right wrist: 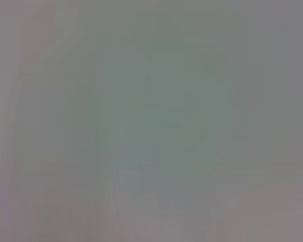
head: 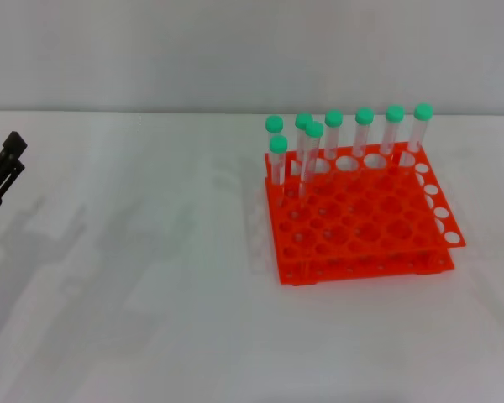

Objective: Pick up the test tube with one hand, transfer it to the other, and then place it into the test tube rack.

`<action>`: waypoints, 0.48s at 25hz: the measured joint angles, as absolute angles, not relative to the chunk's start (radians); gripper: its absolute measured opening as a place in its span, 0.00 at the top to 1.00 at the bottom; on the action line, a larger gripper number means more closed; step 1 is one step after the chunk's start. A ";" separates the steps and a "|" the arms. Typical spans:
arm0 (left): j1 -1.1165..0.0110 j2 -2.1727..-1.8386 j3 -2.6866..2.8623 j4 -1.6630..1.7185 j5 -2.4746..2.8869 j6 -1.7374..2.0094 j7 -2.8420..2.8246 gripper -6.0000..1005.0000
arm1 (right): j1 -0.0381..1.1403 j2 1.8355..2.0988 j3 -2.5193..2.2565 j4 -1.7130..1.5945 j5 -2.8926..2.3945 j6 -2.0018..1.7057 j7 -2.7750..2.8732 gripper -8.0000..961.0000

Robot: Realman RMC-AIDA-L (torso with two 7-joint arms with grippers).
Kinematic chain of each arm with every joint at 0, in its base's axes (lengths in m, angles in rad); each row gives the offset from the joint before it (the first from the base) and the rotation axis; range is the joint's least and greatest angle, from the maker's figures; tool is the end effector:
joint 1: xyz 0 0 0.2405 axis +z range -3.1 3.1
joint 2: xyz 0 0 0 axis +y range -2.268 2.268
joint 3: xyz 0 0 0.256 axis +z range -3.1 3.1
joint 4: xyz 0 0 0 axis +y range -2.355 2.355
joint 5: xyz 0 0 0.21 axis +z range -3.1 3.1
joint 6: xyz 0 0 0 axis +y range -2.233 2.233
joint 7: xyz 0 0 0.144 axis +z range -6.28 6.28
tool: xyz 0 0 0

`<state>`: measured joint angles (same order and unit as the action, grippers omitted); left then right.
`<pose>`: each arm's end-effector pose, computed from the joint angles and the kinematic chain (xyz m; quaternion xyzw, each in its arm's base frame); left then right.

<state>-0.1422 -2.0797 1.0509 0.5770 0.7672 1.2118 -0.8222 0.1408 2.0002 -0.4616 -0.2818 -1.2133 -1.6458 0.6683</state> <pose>-0.3446 0.2922 0.0612 -0.7108 -0.2431 -0.3885 0.5336 0.3803 0.2222 0.0900 -0.7032 0.1777 0.3887 0.5683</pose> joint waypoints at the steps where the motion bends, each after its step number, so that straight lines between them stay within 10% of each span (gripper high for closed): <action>1: -0.150 -2.080 1.048 0.569 0.765 1.212 -0.820 0.28 | 0.139 2.000 -0.437 -0.270 -1.213 -1.647 0.647 0.12; 12: -0.246 -2.082 1.048 0.427 0.677 1.236 -0.726 0.28 | 0.128 2.000 -0.363 -0.201 -1.212 -1.681 0.529 0.12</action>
<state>-0.2462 -2.0816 1.0476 0.4267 0.6765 1.2358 -0.7256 0.1281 2.0003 -0.3630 -0.2011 -1.2124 -1.6812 0.5291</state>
